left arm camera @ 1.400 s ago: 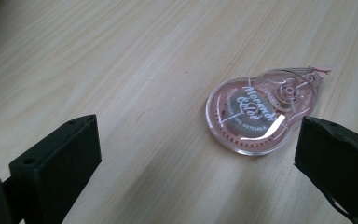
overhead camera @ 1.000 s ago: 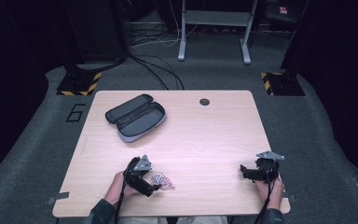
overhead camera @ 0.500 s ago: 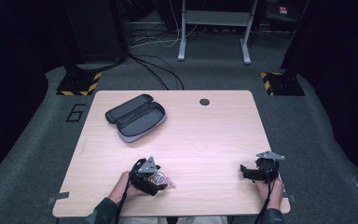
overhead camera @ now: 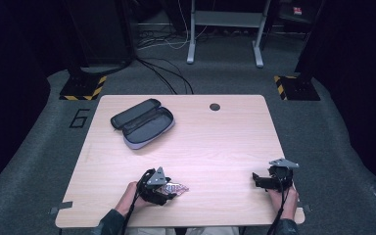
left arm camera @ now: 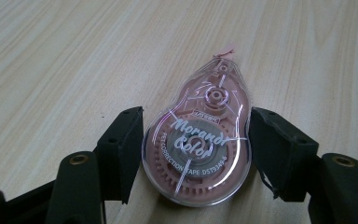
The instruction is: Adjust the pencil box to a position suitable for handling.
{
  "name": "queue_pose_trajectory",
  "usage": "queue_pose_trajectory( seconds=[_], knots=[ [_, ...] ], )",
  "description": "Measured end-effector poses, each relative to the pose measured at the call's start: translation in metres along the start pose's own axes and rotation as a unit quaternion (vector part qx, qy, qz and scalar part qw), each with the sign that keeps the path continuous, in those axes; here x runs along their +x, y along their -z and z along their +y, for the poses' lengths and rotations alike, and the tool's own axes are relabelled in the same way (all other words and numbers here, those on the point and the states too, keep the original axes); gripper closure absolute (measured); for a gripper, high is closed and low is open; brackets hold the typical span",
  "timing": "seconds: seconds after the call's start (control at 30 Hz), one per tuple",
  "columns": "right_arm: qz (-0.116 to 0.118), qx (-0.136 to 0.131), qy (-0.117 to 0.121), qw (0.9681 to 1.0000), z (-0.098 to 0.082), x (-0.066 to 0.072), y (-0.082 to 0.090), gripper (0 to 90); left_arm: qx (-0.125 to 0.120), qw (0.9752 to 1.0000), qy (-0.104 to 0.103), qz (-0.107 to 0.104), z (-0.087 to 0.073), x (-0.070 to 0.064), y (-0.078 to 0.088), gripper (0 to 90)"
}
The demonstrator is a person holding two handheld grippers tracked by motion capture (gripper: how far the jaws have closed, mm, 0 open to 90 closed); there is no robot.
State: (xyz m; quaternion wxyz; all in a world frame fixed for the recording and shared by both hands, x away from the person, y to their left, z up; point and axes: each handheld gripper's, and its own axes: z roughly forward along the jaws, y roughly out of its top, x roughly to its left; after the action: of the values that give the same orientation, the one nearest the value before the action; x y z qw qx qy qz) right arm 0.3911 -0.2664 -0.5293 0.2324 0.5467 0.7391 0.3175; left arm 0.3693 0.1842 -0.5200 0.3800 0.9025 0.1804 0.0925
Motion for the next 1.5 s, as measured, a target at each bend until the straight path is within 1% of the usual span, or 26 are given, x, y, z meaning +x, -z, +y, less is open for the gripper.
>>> queue_pose_trajectory(
  seconds=[0.07,0.13,0.17,0.2,0.3,0.37,0.4,0.47,0.53,0.57,0.7,0.83,0.87,0.9,0.93,1.03,1.07,1.13,1.17,1.2,1.23,1.3,1.33,1.4,1.47,1.5],
  knots=[
    [0.0,0.0,0.0,1.0,0.0,0.0,0.0,3.4,-0.01,0.9999,0.006,-0.001,0.002,0.0,0.0,32.7],
    [0.0,0.0,0.0,1.0,0.0,0.0,0.0,3.4,-0.016,0.9999,0.003,0.002,0.005,-0.001,-0.001,27.1],
    [0.0,0.0,0.0,1.0,0.0,0.0,0.0,3.4,-0.017,0.9998,0.001,-0.001,0.007,-0.001,-0.001,25.0],
    [0.0,0.0,0.0,1.0,0.0,0.0,0.0,3.5,-0.017,0.9998,-0.005,-0.005,0.008,-0.001,-0.002,25.5],
    [0.0,0.0,0.0,1.0,0.0,0.0,0.0,3.5,-0.013,0.9998,-0.009,-0.014,0.01,-0.001,-0.006,30.6],
    [0.0,-0.001,0.0,1.0,0.0,0.0,0.0,3.5,-0.012,0.9998,-0.013,-0.012,0.011,-0.002,-0.008,34.8],
    [0.0,0.0,0.0,1.0,0.0,0.0,0.0,3.5,-0.012,0.9997,-0.014,-0.017,0.011,-0.002,-0.009,36.8],
    [0.0,0.0,0.0,1.0,0.0,0.0,0.0,3.5,-0.011,0.9998,-0.009,-0.016,0.011,-0.002,-0.009,39.0],
    [0.0,0.0,0.0,1.0,0.0,0.0,0.0,3.5,-0.011,0.9998,-0.011,-0.012,0.011,-0.002,-0.01,40.6],
    [0.0,-0.001,0.001,1.0,0.0,0.0,0.0,3.5,-0.011,0.9998,-0.01,-0.016,0.011,-0.002,-0.009,43.1],
    [0.0,-0.001,0.002,1.0,0.0,0.0,0.0,3.5,-0.009,0.9998,-0.011,-0.011,0.011,-0.003,-0.009,43.3],
    [0.0,-0.001,0.002,1.0,0.0,0.0,0.0,3.5,-0.01,0.9999,-0.001,-0.002,0.009,-0.004,-0.007,43.4],
    [0.0,-0.001,0.001,1.0,0.0,0.0,0.0,3.6,-0.007,1.0,-0.004,0.001,0.008,-0.003,-0.005,43.5],
    [0.0,-0.001,0.0,1.0,0.0,0.0,0.0,3.5,-0.016,0.9998,0.005,0.009,0.006,-0.004,-0.006,43.5],
    [0.0,-0.001,0.002,1.0,0.0,0.0,0.0,3.5,-0.01,0.9999,0.009,0.011,0.005,-0.004,-0.004,43.5],
    [0.0,-0.001,0.001,1.0,0.0,0.0,0.0,3.6,-0.013,0.9992,0.025,0.029,0.0,-0.005,0.001,43.5],
    [0.0,-0.001,0.001,1.0,0.0,0.0,0.0,3.6,-0.007,0.9992,0.026,0.031,-0.001,-0.005,0.003,43.5],
    [0.0,-0.001,0.002,1.0,0.0,0.0,0.0,3.6,-0.014,0.9985,0.036,0.038,-0.004,-0.006,0.005,43.6],
    [0.0,-0.001,0.001,1.0,0.0,0.0,0.0,3.6,-0.019,0.9978,0.045,0.045,-0.007,-0.006,0.006,43.6],
    [0.0,-0.001,0.001,1.0,0.0,0.0,0.0,3.6,-0.016,0.9969,0.053,0.055,-0.007,-0.007,0.008,43.6],
    [0.0,-0.001,0.001,1.0,0.0,0.0,0.0,3.6,-0.013,0.9965,0.06,0.057,-0.008,-0.007,0.01,43.6],
    [0.0,-0.001,0.001,1.0,0.0,0.0,0.0,3.6,-0.015,0.9943,0.073,0.076,-0.011,-0.008,0.012,43.7],
    [0.0,-0.001,0.001,1.0,0.0,0.0,0.0,3.6,-0.011,0.9937,0.081,0.077,-0.013,-0.007,0.014,43.7],
    [0.0,-0.001,0.002,1.0,0.0,0.0,0.0,3.6,-0.016,0.9915,0.094,0.089,-0.015,-0.008,0.016,43.6],
    [0.0,-0.001,0.002,1.0,0.0,0.0,0.0,3.6,-0.014,0.99,0.098,0.1,-0.017,-0.008,0.018,43.6],
    [0.0,-0.001,0.001,1.0,0.0,0.0,0.0,3.6,-0.016,0.9896,0.103,0.099,-0.018,-0.008,0.019,43.5]
  ],
)
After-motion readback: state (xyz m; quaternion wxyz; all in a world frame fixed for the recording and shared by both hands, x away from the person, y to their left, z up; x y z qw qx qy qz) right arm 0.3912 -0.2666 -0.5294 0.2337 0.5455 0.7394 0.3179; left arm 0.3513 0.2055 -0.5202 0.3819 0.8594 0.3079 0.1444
